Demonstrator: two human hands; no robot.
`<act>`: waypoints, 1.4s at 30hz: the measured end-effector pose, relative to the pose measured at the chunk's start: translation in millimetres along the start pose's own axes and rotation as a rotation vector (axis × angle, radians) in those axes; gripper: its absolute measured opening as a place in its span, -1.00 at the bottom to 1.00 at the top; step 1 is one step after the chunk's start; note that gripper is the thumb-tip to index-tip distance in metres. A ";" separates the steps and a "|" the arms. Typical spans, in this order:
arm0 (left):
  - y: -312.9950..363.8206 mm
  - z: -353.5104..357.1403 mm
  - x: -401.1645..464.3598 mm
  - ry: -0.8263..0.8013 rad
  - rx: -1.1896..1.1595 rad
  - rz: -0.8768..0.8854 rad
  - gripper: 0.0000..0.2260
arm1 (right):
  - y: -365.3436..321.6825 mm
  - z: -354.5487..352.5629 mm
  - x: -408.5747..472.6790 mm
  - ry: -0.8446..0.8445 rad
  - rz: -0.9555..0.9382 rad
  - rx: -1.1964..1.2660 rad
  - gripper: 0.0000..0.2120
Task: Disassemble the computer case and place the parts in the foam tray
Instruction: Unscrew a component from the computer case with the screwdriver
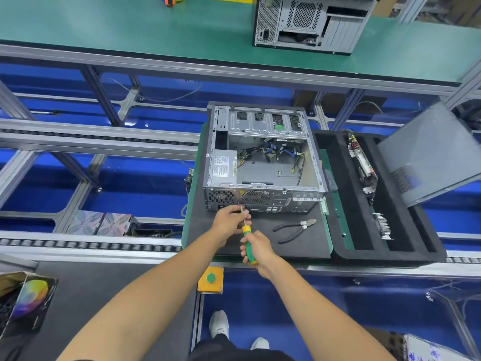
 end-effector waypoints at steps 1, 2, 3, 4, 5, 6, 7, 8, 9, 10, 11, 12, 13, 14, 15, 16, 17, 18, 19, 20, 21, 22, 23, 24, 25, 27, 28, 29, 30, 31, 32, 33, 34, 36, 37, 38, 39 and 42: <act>-0.6 -0.5 0.6 0.003 0.006 -0.003 -0.93 | 0.4 0.3 0.6 -0.002 0.003 0.000 -0.95; -0.9 -0.6 1.4 0.004 0.013 -0.003 -0.94 | 0.8 0.6 1.0 -0.005 0.006 0.001 -0.95; -1.2 -0.1 2.3 0.004 0.020 -0.002 -0.95 | 0.9 1.2 1.2 -0.009 0.010 0.002 -0.95; -1.2 0.2 3.2 0.005 0.023 -0.002 -0.95 | 0.8 1.6 1.3 -0.011 0.014 0.003 -0.95; -1.1 0.5 4.0 0.007 0.025 0.000 -0.96 | 0.4 1.9 1.7 -0.011 0.017 0.005 -0.95; -0.6 0.5 4.7 0.010 0.028 0.003 -0.97 | 0.0 2.2 2.2 -0.010 0.020 0.007 -0.95; -0.3 0.3 5.4 0.015 0.029 0.006 -0.98 | -0.5 2.6 2.7 -0.011 0.021 0.012 -0.95; 0.1 0.3 5.9 0.019 0.026 0.009 -0.99 | -1.0 2.8 3.0 -0.013 0.021 0.017 -0.95; 0.3 0.0 6.1 0.025 0.025 0.011 -0.98 | -1.5 3.2 3.5 -0.016 0.020 0.018 -0.94; 0.6 -0.3 6.5 0.029 0.027 0.013 -0.98 | -1.6 3.6 4.0 -0.020 0.019 0.017 -0.95; 0.9 -0.4 6.9 0.030 0.031 0.015 -0.98 | -1.3 4.2 4.7 -0.022 0.020 0.016 -0.96; 1.0 -0.5 7.6 0.028 0.034 0.016 -0.99 | -0.8 4.7 5.3 -0.024 0.020 0.017 -0.96; 1.0 -0.1 8.3 0.025 0.037 0.017 -0.99 | -0.3 5.0 5.6 -0.025 0.021 0.017 -0.97; 1.0 -0.3 9.1 0.025 0.043 0.017 -0.97 | 0.1 5.0 5.9 -0.025 0.021 0.014 -0.97; 1.1 -0.6 9.7 0.028 0.051 0.017 -0.93 | 0.4 5.1 6.4 -0.025 0.021 0.010 -0.97; 1.2 -1.2 10.2 0.031 0.060 0.017 -0.90 | 0.8 5.2 7.1 -0.027 0.021 0.008 -0.97; 1.3 -1.5 10.6 0.033 0.069 0.016 -0.87 | 1.2 5.5 7.7 -0.029 0.023 0.008 -0.97; 1.3 -1.7 10.8 0.034 0.077 0.013 -0.86 | 1.6 6.0 7.9 -0.033 0.026 0.007 -0.97; 1.1 -2.1 11.0 0.035 0.083 0.007 -0.86 | 1.7 7.1 8.1 -0.039 0.028 0.004 -0.97; 0.8 -2.7 11.4 0.035 0.085 -0.002 -0.86 | 1.7 8.3 8.2 -0.047 0.028 0.001 -0.96; 0.4 -3.4 11.8 0.035 0.085 -0.012 -0.87 | 1.4 9.9 8.1 -0.056 0.029 -0.002 -0.96; 0.6 -3.8 12.3 0.032 0.086 -0.020 -0.87 | 1.0 11.4 7.9 -0.064 0.031 -0.004 -0.95; 0.9 -4.0 12.8 0.028 0.088 -0.025 -0.87 | 0.8 12.7 7.8 -0.069 0.033 -0.007 -0.94; 1.3 -4.1 13.2 0.028 0.091 -0.028 -0.87 | 0.6 13.4 8.0 -0.070 0.033 -0.010 -0.94; 1.2 -4.2 13.8 0.033 0.090 -0.029 -0.86 | 0.3 13.2 8.3 -0.067 0.031 -0.013 -0.93; -0.4 -4.4 13.7 0.052 0.077 -0.027 -0.86 | 0.1 12.0 9.1 -0.055 0.027 -0.021 -0.93; -1.0 -4.5 13.0 0.058 0.070 -0.024 -0.87 | 0.0 11.7 9.6 -0.050 0.025 -0.026 -0.93; -1.3 -4.5 12.7 0.062 0.067 -0.020 -0.88 | 0.0 11.2 10.2 -0.046 0.024 -0.028 -0.93; -1.2 -4.6 12.5 0.062 0.066 -0.015 -0.89 | 0.3 11.2 10.6 -0.043 0.025 -0.024 -0.93; -0.9 -4.6 12.5 0.059 0.067 -0.011 -0.91 | 0.6 11.8 11.0 -0.045 0.027 -0.016 -0.94; -0.1 -4.8 12.4 0.055 0.070 -0.008 -0.93 | 1.1 12.9 11.1 -0.051 0.030 -0.006 -0.95; 0.8 -5.2 12.3 0.051 0.075 -0.007 -0.94 | 1.9 14.5 11.3 -0.057 0.032 0.004 -0.96; 1.9 -5.4 12.2 0.047 0.081 -0.005 -0.94 | 2.9 15.4 11.7 -0.060 0.033 0.014 -0.96; 2.6 -6.0 11.7 0.042 0.078 -0.001 -0.93 | 3.9 15.6 12.8 -0.050 0.029 0.025 -0.95; 2.2 -6.0 11.5 0.041 0.073 -0.001 -0.92 | 3.8 14.7 13.3 -0.040 0.025 0.027 -0.94; 1.9 -6.0 11.7 0.043 0.071 -0.001 -0.91 | 3.6 13.2 13.9 -0.028 0.019 0.024 -0.93; 1.6 -5.9 12.6 0.045 0.072 -0.002 -0.90 | 3.5 11.2 14.5 -0.014 0.014 0.016 -0.93; 1.0 -5.2 16.4 0.057 0.083 -0.017 -0.85 | 2.8 5.6 14.3 0.037 -0.006 -0.032 -0.89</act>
Point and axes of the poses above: each hand's wrist, its own x-axis towards the middle knuckle, its own z-axis out of the palm, y = z × x, the point moved 10 cm from there along x, towards the middle knuckle, and after that the axes turned 10 degrees about -x, right-handed, at the moved point
